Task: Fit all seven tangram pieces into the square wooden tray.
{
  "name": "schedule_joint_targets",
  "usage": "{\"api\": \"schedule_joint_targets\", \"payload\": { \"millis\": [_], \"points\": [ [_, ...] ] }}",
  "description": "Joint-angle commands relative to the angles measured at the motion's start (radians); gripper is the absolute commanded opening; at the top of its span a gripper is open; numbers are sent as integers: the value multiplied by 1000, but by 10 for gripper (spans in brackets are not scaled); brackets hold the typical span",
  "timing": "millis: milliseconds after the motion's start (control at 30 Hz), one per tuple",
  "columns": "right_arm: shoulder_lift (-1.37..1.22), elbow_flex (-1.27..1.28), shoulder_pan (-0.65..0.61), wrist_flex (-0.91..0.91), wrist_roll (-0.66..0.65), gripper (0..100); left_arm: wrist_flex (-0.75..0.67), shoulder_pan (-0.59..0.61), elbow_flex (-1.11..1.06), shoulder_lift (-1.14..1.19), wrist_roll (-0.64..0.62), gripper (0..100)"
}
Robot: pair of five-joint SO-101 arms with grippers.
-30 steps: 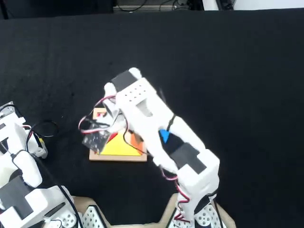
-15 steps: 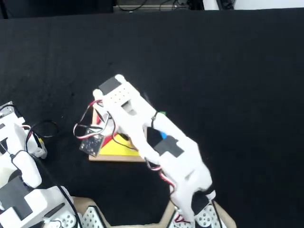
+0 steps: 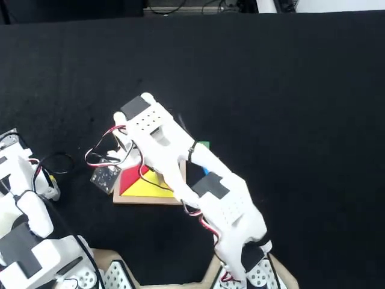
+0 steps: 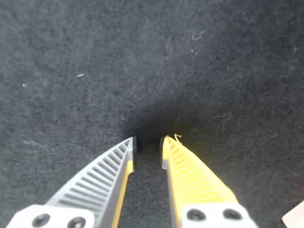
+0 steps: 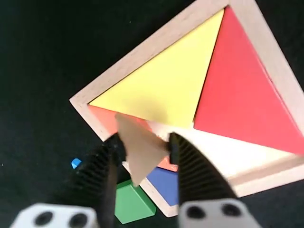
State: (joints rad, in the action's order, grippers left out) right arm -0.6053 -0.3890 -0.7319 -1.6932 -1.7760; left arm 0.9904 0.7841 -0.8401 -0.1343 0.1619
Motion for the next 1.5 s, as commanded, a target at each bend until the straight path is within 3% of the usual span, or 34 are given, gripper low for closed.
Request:
{"api": "schedule_joint_targets", "payload": {
  "millis": [0,433,500,600,833,1100,1200,1333,1467],
  "points": [
    [7,-48,-14,3,25,238,-14,28,-2,-11,0,106],
    [84,-84,6,-75,57,177,-14,28,-1,-9,0,106],
    [162,-85,14,-74,164,158,-14,28,-1,-9,0,106],
    [282,-70,15,-72,299,6,-14,28,-1,-8,0,106],
    [404,113,63,-17,628,11,-14,28,1,-8,0,106],
    [409,291,133,264,1410,11,-14,28,1,-8,0,108],
    [417,351,137,321,1645,11,-14,28,1,-8,0,108],
    [524,507,133,413,1872,11,-15,28,1,-8,0,108],
    [693,739,138,559,1904,11,-15,28,1,-8,0,108]
  ]
}}
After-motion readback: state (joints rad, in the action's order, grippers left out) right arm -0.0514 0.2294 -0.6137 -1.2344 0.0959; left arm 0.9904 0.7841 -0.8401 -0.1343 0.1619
